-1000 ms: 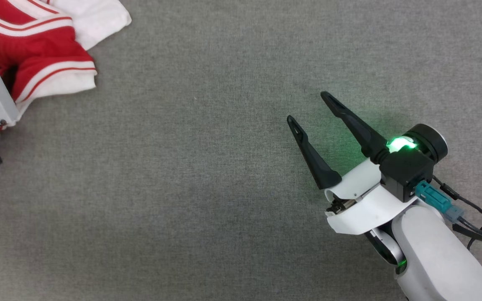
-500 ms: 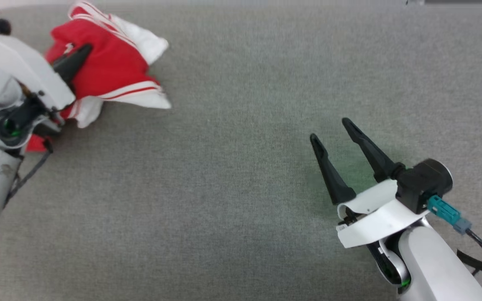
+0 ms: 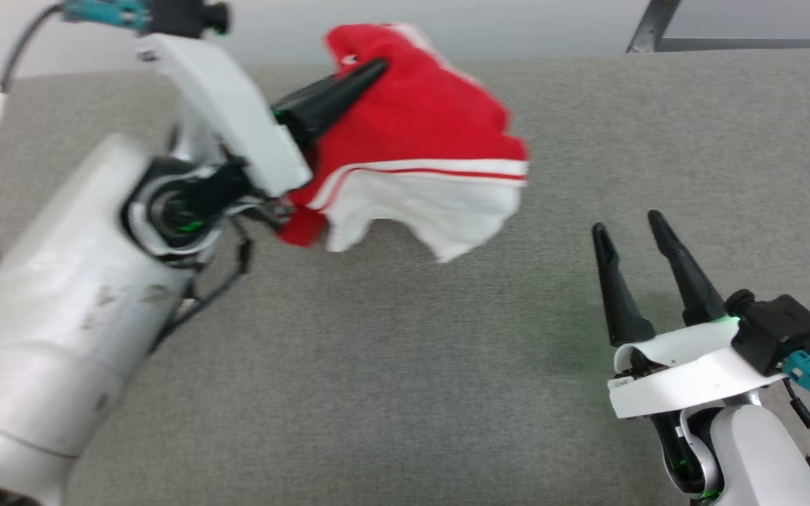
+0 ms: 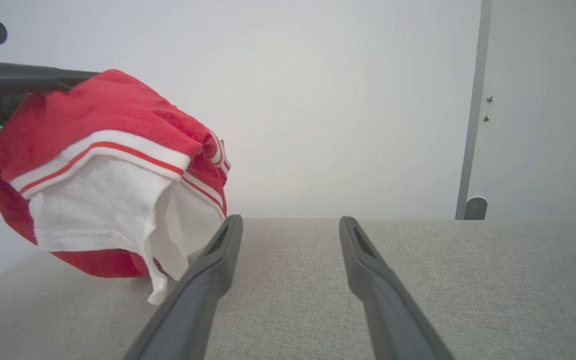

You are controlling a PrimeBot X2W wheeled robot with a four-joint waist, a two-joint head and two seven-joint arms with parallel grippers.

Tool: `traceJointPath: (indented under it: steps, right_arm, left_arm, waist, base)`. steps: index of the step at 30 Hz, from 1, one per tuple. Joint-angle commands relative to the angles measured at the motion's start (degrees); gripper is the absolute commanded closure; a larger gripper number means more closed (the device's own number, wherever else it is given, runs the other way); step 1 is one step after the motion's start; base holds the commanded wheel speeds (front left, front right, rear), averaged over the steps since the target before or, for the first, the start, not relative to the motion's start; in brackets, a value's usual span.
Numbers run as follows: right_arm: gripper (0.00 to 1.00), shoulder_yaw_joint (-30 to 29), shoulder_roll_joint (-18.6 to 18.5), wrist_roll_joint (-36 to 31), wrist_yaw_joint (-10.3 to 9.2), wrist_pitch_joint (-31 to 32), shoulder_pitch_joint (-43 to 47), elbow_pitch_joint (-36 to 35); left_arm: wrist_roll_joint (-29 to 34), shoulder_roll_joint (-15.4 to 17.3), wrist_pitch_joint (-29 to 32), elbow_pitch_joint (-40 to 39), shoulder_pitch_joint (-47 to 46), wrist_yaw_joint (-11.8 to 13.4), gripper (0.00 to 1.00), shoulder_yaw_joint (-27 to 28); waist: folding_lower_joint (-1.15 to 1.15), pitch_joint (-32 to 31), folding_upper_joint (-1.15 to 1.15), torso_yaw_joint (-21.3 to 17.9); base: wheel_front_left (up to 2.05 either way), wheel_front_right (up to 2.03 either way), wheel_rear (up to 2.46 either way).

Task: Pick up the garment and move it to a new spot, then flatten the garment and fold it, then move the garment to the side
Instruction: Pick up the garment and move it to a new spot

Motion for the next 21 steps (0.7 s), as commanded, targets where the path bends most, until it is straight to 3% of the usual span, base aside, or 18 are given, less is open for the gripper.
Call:
traceJointPath:
  steps: [1, 7, 11, 15, 21]
  right_arm:
    - [0.0, -0.8, 0.3, 0.6, 0.02, -0.3, 0.7, -0.4]
    - [0.0, -4.0, 1.5, 0.8, 0.02, -0.3, 1.5, -2.2]
    - [0.0, -5.3, 1.9, 1.2, 0.02, -0.3, 1.4, -2.9]
    - [0.0, -5.4, 2.2, 1.4, 0.02, -0.3, 0.7, -3.3]
    - [0.0, -4.5, 2.5, 1.9, 0.02, -0.3, -0.3, -3.5]
  left_arm:
    - [0.8, -1.0, -0.9, -0.1, -0.8, -0.2, 1.0, -0.2]
    - [-1.4, -9.9, -5.3, 0.9, -2.2, -0.2, 1.0, 1.0]
    - [-3.4, -14.0, -7.5, 2.6, -1.0, -0.2, 1.0, 2.1]
    - [-1.9, -15.3, -8.2, 7.4, 0.2, -0.2, 1.0, 0.9]
    - [1.8, -13.5, -9.7, 17.7, 0.3, -0.2, 1.0, -1.1]
  waist:
    - [0.0, -0.1, 0.0, -1.5]
    - [0.0, 1.1, 0.0, -4.5]
    - [0.0, 2.3, 0.0, -6.2]
    - [0.0, 3.7, 0.0, -7.8]
    - [0.0, 5.4, 0.0, -9.5]
  base:
    - [0.0, 0.0, 0.0]
    - [0.0, 0.0, 0.0]
    - [0.0, 0.0, 0.0]
    - [0.0, 0.0, 0.0]
    - [0.0, 0.0, 0.0]
